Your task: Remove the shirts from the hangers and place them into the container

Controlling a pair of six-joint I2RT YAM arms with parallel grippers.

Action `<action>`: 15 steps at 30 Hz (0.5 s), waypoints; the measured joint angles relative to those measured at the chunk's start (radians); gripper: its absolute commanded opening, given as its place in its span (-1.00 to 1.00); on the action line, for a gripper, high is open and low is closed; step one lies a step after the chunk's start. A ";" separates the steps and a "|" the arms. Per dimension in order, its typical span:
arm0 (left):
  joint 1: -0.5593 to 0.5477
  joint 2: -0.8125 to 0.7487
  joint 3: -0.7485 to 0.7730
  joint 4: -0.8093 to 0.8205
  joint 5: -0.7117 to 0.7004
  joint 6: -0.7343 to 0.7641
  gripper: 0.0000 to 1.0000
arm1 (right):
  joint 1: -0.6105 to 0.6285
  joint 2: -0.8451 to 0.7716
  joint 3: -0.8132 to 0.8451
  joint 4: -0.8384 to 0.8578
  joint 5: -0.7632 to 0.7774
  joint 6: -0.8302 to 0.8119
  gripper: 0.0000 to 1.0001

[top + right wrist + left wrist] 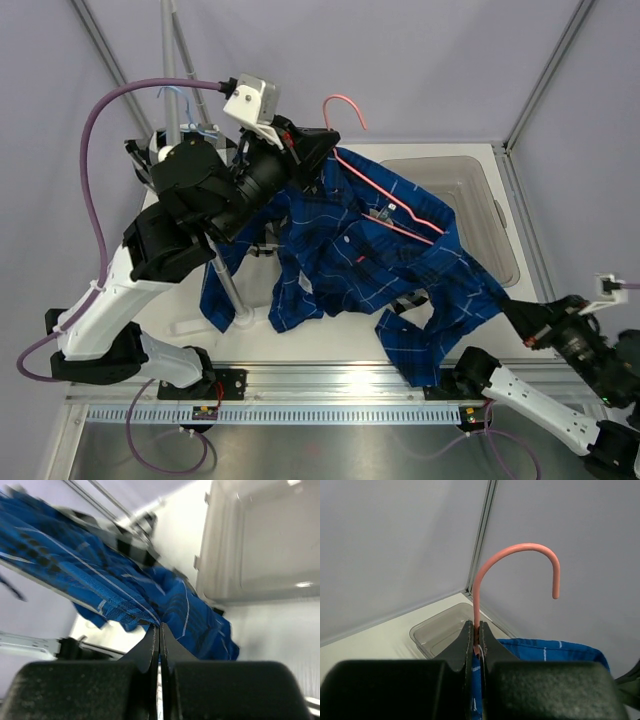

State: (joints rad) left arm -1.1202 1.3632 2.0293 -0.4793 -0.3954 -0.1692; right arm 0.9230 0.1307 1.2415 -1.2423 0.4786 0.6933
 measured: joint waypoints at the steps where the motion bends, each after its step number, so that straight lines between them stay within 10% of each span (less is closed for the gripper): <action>1: 0.004 -0.005 0.000 -0.001 0.001 -0.006 -1.00 | 0.000 0.028 -0.021 0.002 -0.006 0.007 -1.00; 15: 0.028 -0.039 0.031 0.002 0.074 -0.123 -1.00 | -0.001 0.410 -0.207 0.560 -0.319 0.023 -1.00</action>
State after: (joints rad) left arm -1.0920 1.3247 2.0598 -0.4774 -0.3214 -0.2920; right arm 0.9218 0.5404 1.0348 -0.6819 0.1596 0.7158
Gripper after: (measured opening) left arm 0.031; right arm 0.010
